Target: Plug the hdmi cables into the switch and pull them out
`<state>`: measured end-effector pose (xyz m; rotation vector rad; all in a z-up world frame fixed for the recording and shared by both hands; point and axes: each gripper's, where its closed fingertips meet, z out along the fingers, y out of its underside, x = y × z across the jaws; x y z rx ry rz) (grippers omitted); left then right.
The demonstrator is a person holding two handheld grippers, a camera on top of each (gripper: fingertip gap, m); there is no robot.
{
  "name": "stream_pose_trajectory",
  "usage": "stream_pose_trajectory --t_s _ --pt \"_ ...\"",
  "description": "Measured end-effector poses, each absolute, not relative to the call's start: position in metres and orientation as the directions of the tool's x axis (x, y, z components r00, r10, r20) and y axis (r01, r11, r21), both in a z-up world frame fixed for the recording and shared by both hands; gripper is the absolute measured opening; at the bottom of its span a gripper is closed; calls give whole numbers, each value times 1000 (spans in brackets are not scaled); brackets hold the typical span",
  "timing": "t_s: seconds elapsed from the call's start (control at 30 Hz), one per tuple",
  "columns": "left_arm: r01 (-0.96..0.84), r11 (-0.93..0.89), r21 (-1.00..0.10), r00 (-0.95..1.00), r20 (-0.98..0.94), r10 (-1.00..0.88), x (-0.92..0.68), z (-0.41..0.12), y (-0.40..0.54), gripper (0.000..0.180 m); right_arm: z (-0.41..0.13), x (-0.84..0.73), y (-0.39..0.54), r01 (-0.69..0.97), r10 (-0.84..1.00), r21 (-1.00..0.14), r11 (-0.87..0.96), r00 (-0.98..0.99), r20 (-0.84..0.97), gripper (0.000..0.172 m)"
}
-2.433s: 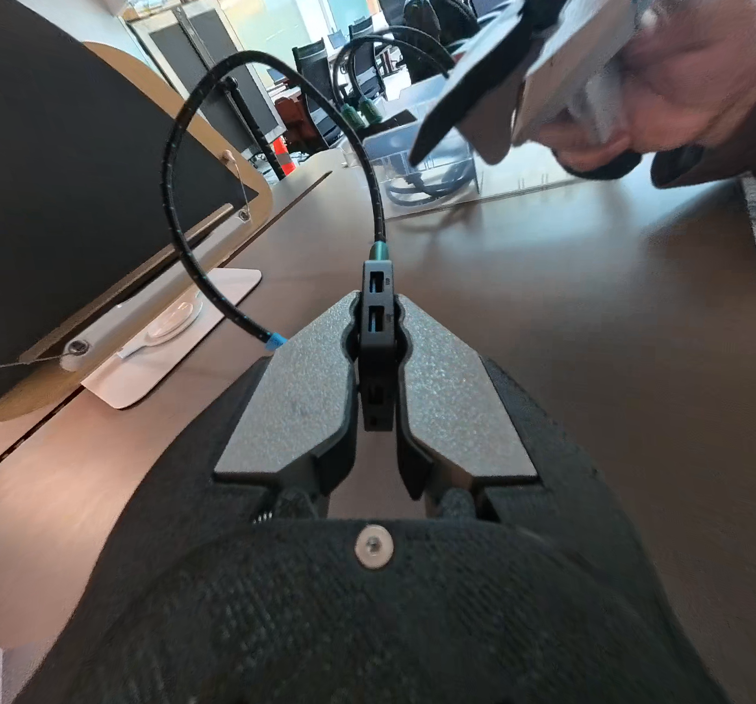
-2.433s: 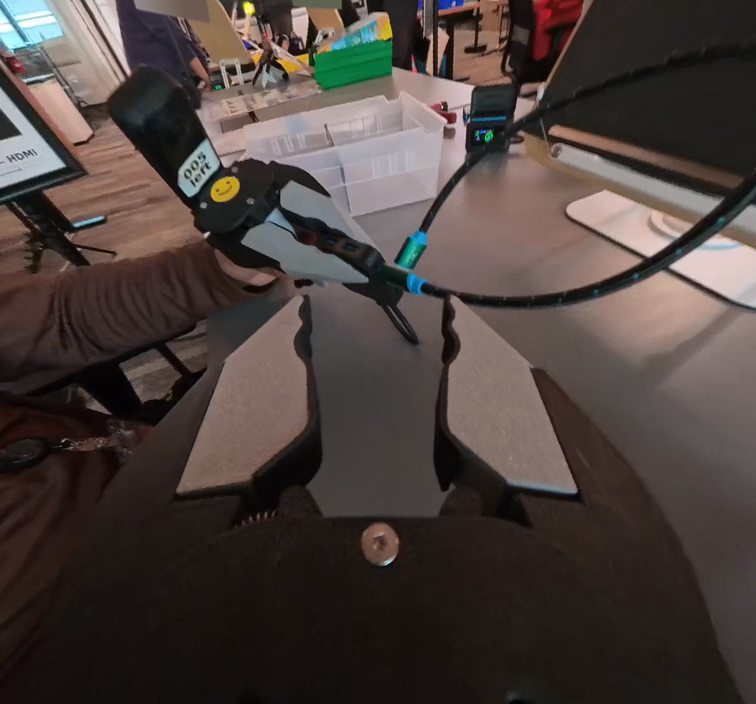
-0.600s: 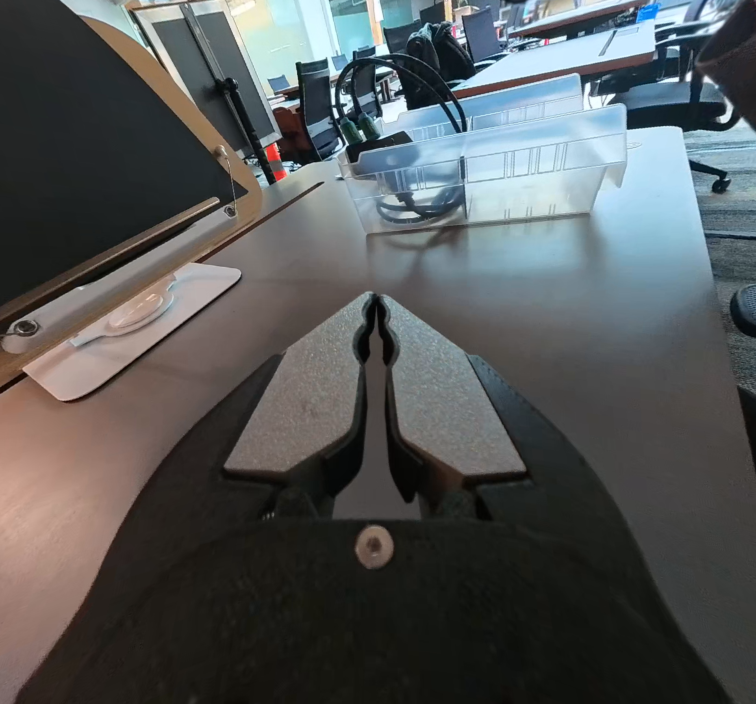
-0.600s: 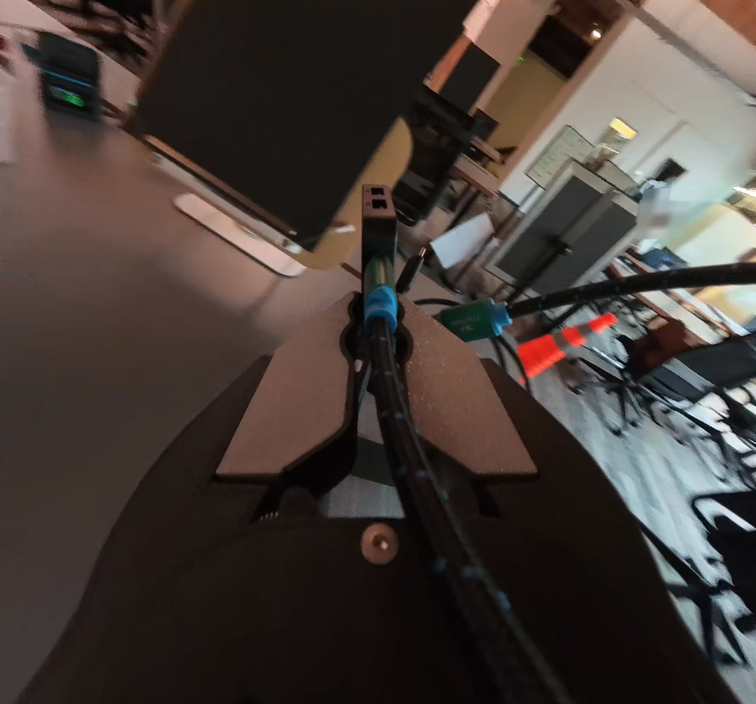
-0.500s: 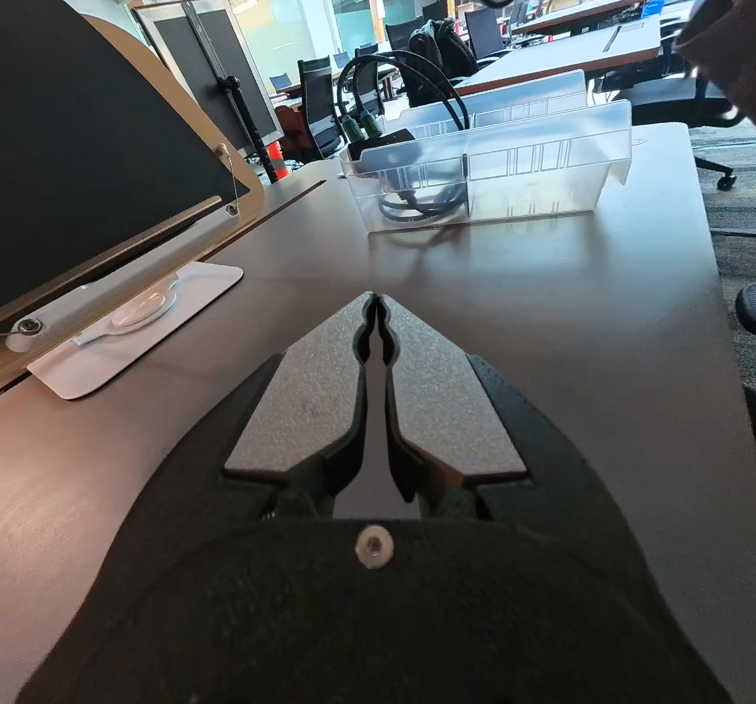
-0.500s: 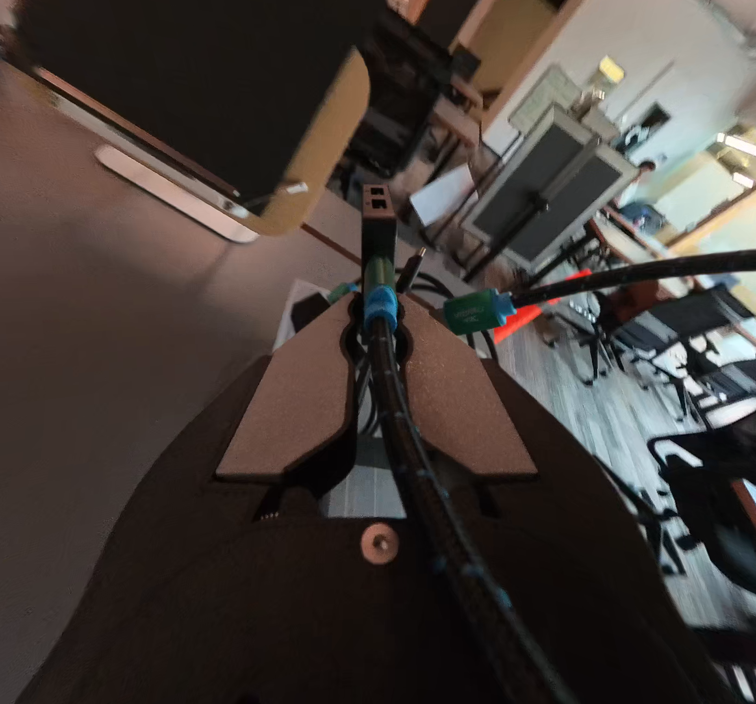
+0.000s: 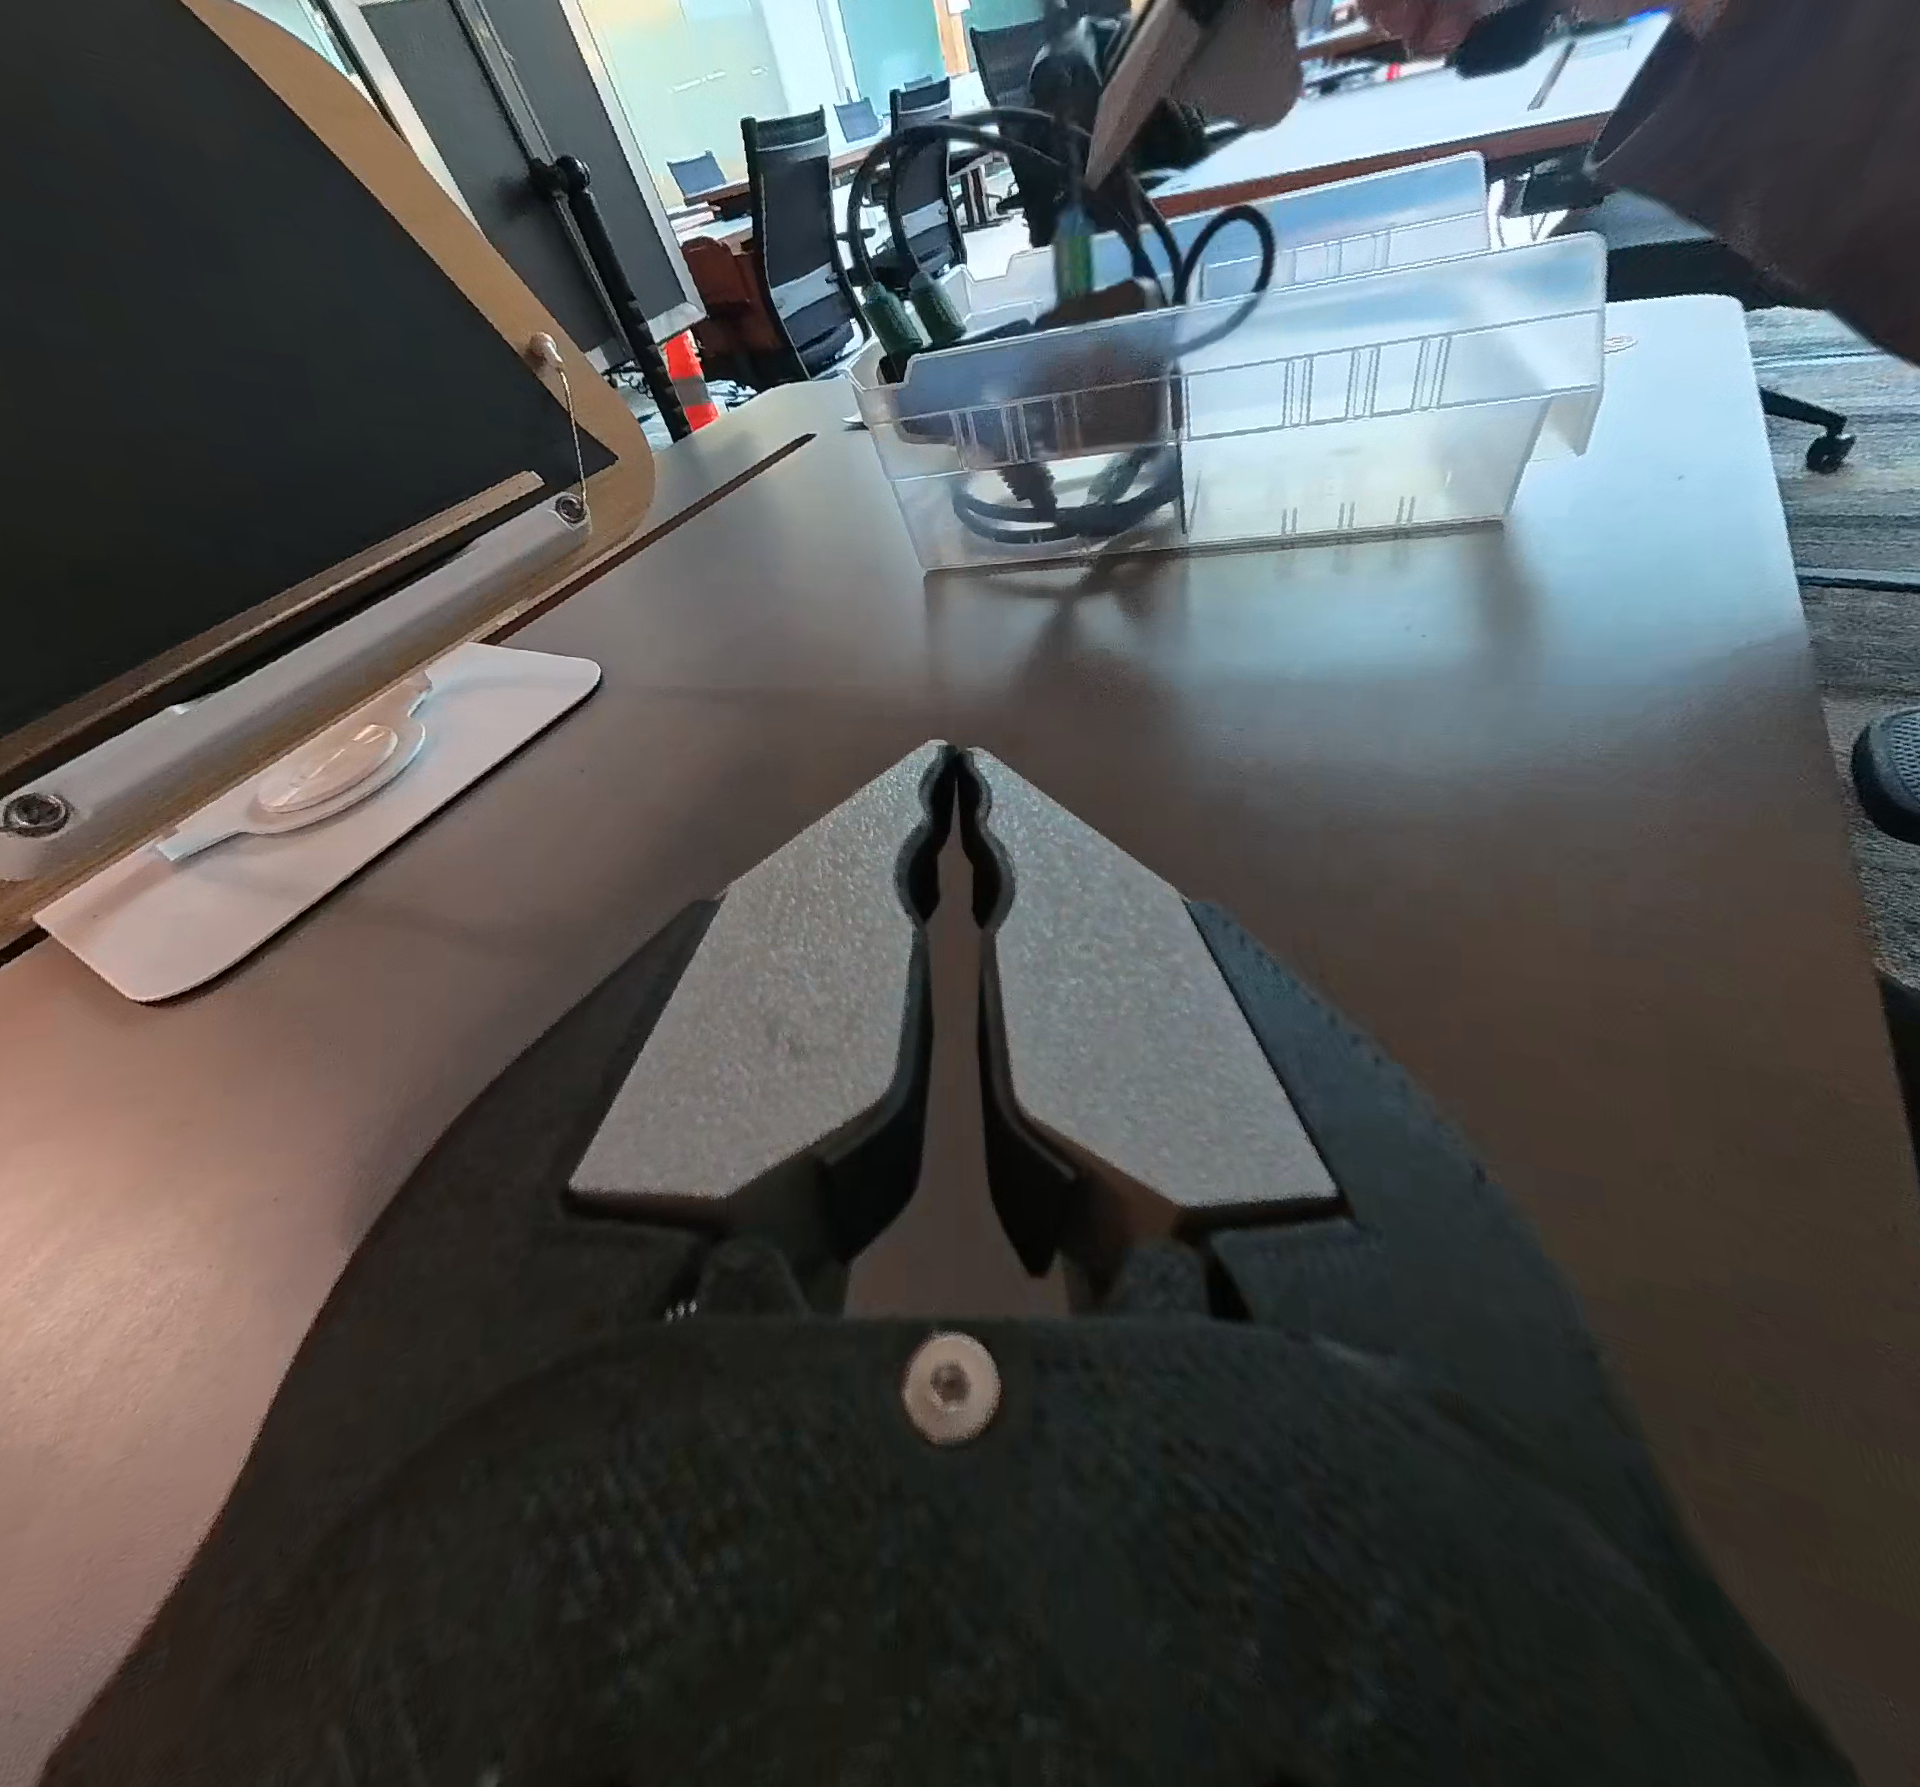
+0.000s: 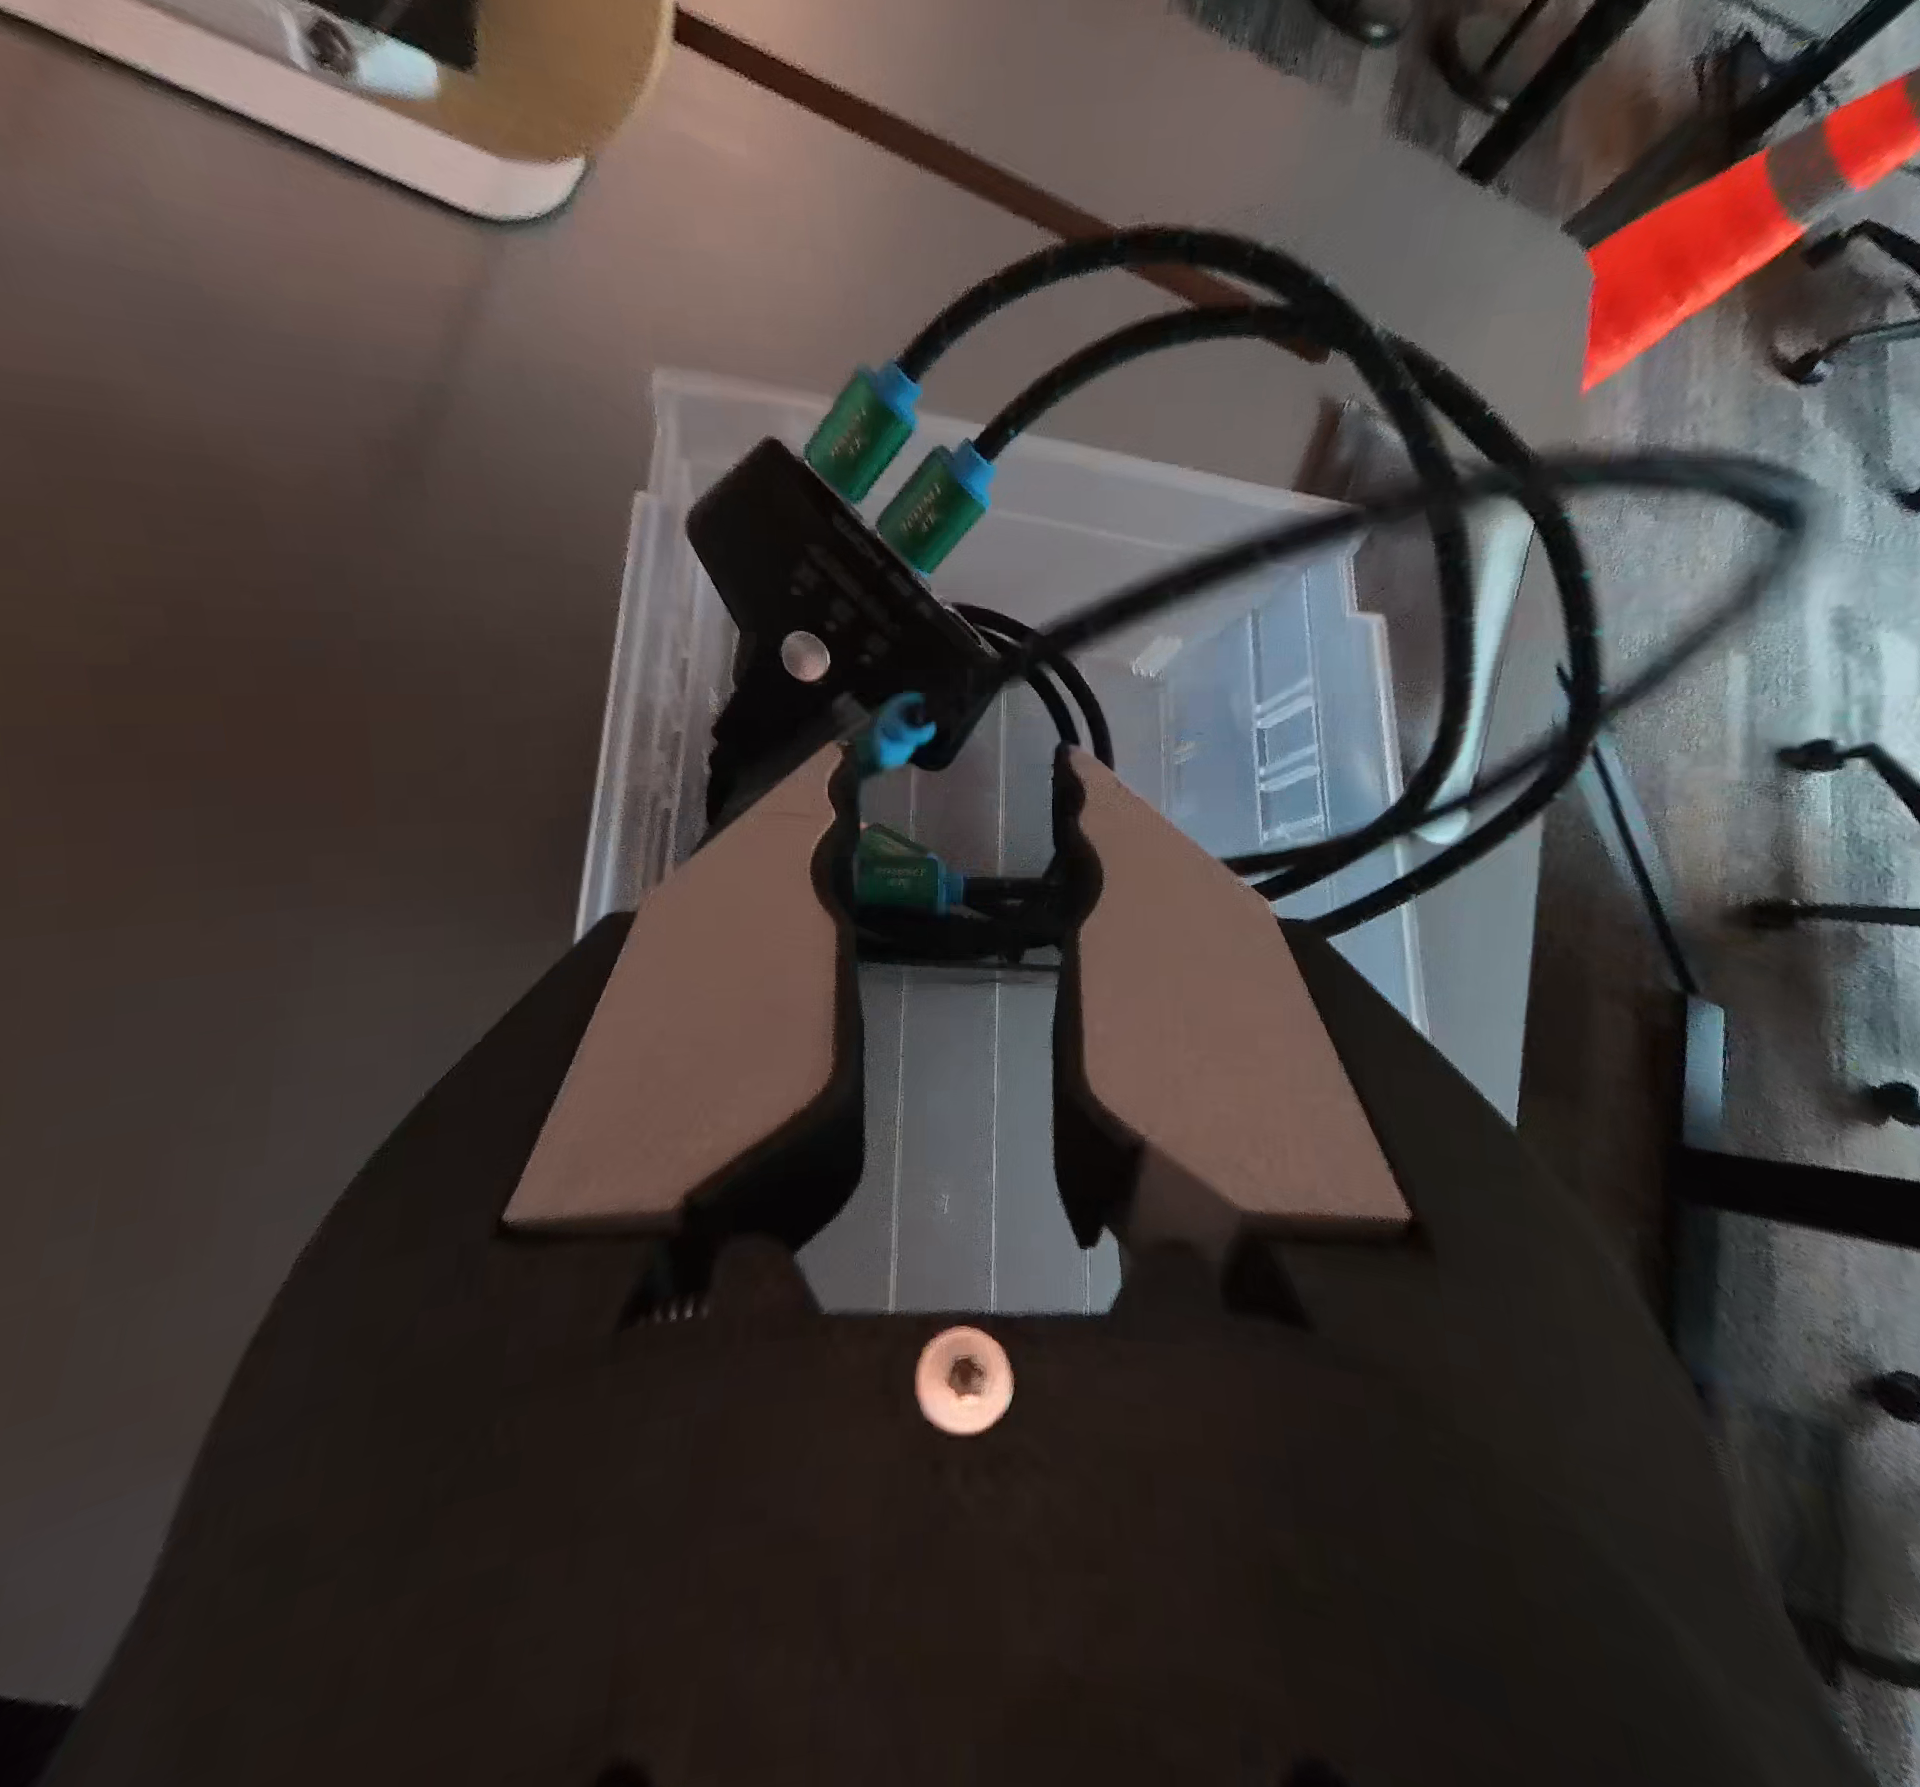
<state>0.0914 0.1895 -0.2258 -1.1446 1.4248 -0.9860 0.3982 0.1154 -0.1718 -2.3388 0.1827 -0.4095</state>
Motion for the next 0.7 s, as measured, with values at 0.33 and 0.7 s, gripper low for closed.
stream_pose_trajectory --t_s 0.33,0.7 --pt "-149 214 -965 -32 -212 -977 92 -226 190 0 -138 269 119 36 53 -885 -465 999 13 46" --pt "-147 209 -967 -27 -207 -978 91 -226 191 0 -227 129 170 177 378 -903 -392 926 18 59"
